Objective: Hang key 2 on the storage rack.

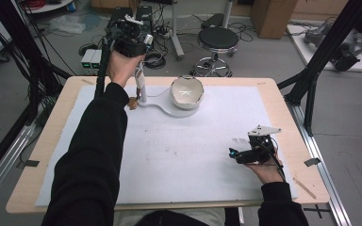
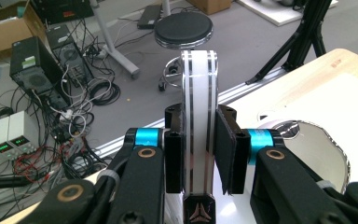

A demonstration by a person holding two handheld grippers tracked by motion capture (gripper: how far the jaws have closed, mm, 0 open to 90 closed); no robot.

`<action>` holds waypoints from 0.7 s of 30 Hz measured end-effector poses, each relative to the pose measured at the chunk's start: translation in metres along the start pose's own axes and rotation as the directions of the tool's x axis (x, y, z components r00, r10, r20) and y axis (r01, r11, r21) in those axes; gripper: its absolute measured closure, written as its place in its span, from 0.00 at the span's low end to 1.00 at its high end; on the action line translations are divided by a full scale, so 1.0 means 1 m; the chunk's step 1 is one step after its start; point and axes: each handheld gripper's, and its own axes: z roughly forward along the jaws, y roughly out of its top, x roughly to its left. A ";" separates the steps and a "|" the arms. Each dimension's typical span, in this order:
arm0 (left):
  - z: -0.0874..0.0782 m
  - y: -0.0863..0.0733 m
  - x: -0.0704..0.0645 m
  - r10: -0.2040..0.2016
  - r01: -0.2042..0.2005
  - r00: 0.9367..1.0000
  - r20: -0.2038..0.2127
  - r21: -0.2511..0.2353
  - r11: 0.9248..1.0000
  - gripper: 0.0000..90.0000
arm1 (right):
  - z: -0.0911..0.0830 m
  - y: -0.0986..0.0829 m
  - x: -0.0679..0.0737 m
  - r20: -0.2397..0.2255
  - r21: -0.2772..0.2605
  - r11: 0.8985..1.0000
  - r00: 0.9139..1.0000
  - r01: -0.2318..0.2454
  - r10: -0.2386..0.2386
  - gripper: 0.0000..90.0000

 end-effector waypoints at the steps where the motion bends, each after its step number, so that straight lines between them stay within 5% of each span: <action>1: 0.000 0.000 -0.001 0.004 -0.004 1.000 0.001 0.001 1.000 0.83 | 0.000 0.000 0.000 -0.001 0.000 1.000 1.000 0.001 -0.001 0.01; 8: 0.001 -0.006 -0.002 0.011 -0.011 1.000 0.026 -0.002 1.000 0.82 | 0.000 0.000 0.001 -0.003 0.004 1.000 1.000 -0.003 0.003 0.01; 13: -0.002 -0.009 0.000 -0.064 0.069 0.991 0.121 -0.041 0.997 0.56 | 0.000 0.000 0.001 -0.005 0.001 1.000 1.000 0.000 0.000 0.01; 21: -0.013 -0.014 0.002 -0.117 0.136 0.975 0.190 -0.095 0.986 0.25 | 0.000 0.001 0.001 -0.007 0.001 1.000 1.000 -0.002 0.002 0.01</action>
